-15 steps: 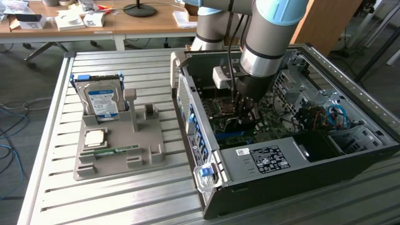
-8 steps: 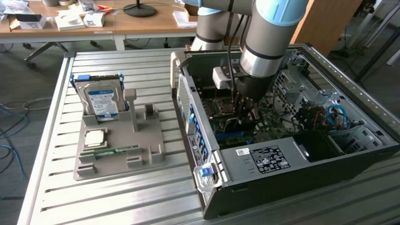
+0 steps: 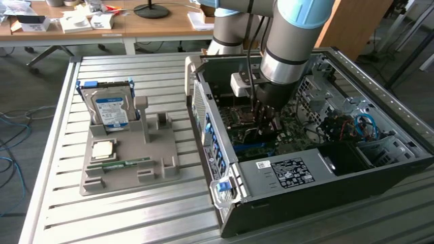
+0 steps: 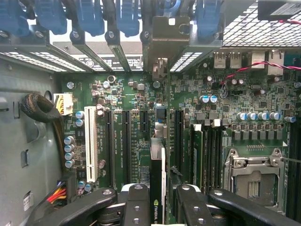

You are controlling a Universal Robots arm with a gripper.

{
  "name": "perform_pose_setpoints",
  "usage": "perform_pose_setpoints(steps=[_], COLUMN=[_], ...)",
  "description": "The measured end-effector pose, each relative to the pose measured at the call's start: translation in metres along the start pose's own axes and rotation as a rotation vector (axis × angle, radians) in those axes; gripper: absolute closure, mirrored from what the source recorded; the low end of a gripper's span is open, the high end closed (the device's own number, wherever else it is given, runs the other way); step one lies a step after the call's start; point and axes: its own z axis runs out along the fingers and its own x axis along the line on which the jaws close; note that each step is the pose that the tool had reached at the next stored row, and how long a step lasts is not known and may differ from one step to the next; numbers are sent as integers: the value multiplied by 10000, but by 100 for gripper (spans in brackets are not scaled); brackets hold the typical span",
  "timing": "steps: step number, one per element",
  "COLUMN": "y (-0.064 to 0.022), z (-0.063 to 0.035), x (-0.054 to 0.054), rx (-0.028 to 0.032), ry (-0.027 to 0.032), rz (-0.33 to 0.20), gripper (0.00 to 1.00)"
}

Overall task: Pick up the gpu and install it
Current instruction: 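Insert the gpu into the slot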

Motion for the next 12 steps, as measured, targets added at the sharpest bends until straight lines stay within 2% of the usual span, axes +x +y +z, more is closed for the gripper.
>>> perform_pose_setpoints(steps=[12], y=[2], z=[14], x=[-12], rx=[-1], ry=[1], rz=[-2], gripper=[74])
